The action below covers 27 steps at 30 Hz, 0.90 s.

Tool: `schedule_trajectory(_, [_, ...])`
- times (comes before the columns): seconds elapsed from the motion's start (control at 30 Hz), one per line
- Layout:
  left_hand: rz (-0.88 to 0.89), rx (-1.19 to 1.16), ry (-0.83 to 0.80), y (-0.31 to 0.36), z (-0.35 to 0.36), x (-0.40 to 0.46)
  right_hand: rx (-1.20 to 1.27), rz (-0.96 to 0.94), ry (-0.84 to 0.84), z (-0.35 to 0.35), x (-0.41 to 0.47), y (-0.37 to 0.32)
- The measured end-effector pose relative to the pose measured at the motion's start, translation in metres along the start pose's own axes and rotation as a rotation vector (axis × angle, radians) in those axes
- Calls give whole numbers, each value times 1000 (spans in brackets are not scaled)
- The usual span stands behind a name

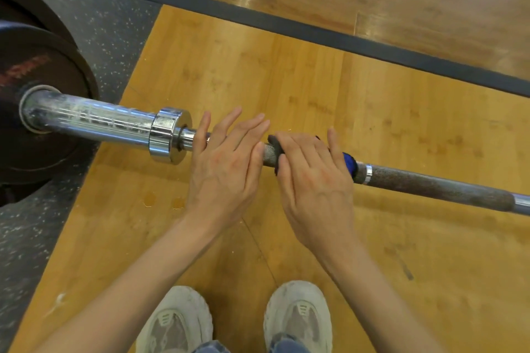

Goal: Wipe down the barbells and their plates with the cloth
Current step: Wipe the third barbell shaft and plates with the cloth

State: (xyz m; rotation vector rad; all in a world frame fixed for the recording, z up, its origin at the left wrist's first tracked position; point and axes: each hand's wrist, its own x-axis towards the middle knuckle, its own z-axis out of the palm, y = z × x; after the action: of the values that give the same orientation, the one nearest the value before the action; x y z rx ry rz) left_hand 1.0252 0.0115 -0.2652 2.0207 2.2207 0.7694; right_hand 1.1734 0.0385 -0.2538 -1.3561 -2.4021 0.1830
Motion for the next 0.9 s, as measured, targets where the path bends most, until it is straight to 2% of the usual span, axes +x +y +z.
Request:
schedule_trajectory(0.1, [-11,2,19,1,1,0,-76,93,26,-10,-16,22])
schedule_trajectory(0.17, [-6,29,17,2,2,2,-35,156,43,-3,-12,7])
schedule_trajectory(0.27, [-3,58,6,3,2,3,4,69,32,6,5,-7])
schedule_trajectory(0.33, [-7,74,0,3,3,5,-29,-1,-5,1,2,9])
schedule_trajectory(0.43, [-21,96,-3,3,4,9,-58,93,42,-4,-18,30])
schedule_trajectory(0.53, [-32,105,-13,1,6,16,-23,157,120,13,-10,7])
schedule_trajectory(0.63, [-37,119,-15,0,8,22,-12,28,128,27,5,-7])
schedule_trajectory(0.73, [-49,111,-12,1,8,31,-129,-73,112,29,-5,24])
schedule_trajectory(0.8, [-56,106,-10,0,9,36,-158,-24,142,31,-12,32])
schedule_trajectory(0.9, [-64,112,-34,-1,9,44,-75,70,185,47,1,8])
